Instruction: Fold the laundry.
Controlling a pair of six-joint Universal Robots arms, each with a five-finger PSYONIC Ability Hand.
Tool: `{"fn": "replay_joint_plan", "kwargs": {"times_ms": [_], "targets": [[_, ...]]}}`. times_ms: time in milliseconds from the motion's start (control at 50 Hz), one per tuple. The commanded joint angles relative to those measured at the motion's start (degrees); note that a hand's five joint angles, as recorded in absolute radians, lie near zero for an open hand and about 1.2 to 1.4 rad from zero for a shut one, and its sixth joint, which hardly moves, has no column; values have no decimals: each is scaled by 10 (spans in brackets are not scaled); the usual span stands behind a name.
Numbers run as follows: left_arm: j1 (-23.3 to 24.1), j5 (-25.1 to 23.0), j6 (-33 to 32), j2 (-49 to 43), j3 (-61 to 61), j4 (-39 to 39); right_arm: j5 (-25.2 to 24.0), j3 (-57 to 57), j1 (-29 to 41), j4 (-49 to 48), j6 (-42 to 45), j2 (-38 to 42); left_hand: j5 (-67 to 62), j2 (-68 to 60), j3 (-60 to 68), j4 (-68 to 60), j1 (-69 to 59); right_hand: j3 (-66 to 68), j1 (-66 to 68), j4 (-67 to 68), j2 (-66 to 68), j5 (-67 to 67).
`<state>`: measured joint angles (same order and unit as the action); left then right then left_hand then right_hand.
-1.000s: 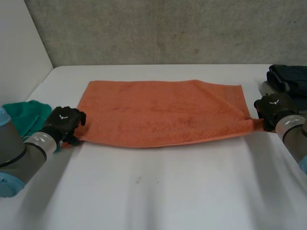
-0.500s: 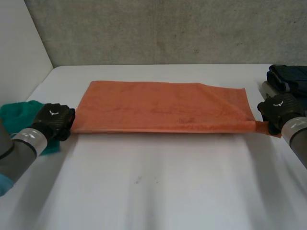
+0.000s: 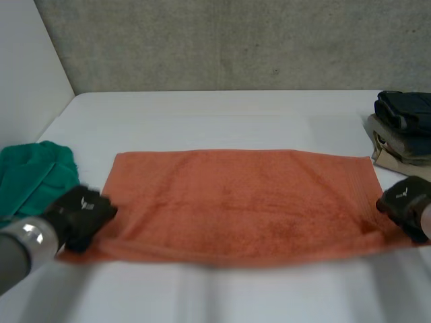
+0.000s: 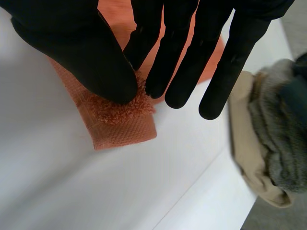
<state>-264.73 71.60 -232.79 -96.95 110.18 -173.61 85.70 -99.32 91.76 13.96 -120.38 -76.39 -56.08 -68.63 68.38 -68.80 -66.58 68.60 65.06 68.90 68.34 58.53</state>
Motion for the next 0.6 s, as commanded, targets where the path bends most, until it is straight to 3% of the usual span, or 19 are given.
{"fn": "replay_joint_plan", "kwargs": {"times_ms": [20,160,400,420,440,460,480,500,520,600], "targets": [[70,41,62,-167,-186,-138,47,120,13,-80,-85,113,-139,-114,116,-112,-134,114,149,111,117,115],[103,85,68,-320,-388,-168,104,236,61,-120,-93,209,-139,-114,116,-112,-134,114,149,111,117,115],[119,91,74,-499,-607,-186,120,378,77,-202,-110,333,-139,-114,116,-112,-134,114,149,111,117,115],[120,91,74,-514,-622,-189,123,386,79,-202,-110,340,-139,-114,116,-112,-134,85,120,82,87,85],[120,90,75,-520,-626,-190,128,392,80,-202,-110,347,-139,-114,116,-112,-134,-66,-30,-69,-63,-65],[120,91,75,-525,-631,-190,140,401,87,-202,-111,356,-139,-114,116,-112,-134,-402,-366,-405,-399,-401],[120,91,75,-527,-633,-190,146,403,91,-204,-110,358,-34,-9,12,-7,-29,-517,-481,-520,-514,-516],[123,91,76,-529,-634,-190,151,404,94,-205,-110,360,441,467,-464,468,446,-586,-551,-589,-583,-585],[124,91,76,-529,-633,-190,156,404,94,-205,-112,360,561,586,-584,588,566,-586,-551,-589,-583,-585],[131,93,81,-527,-629,-190,163,396,105,-201,-122,346,561,586,-584,588,566,-586,-551,-589,-583,-585]]}}
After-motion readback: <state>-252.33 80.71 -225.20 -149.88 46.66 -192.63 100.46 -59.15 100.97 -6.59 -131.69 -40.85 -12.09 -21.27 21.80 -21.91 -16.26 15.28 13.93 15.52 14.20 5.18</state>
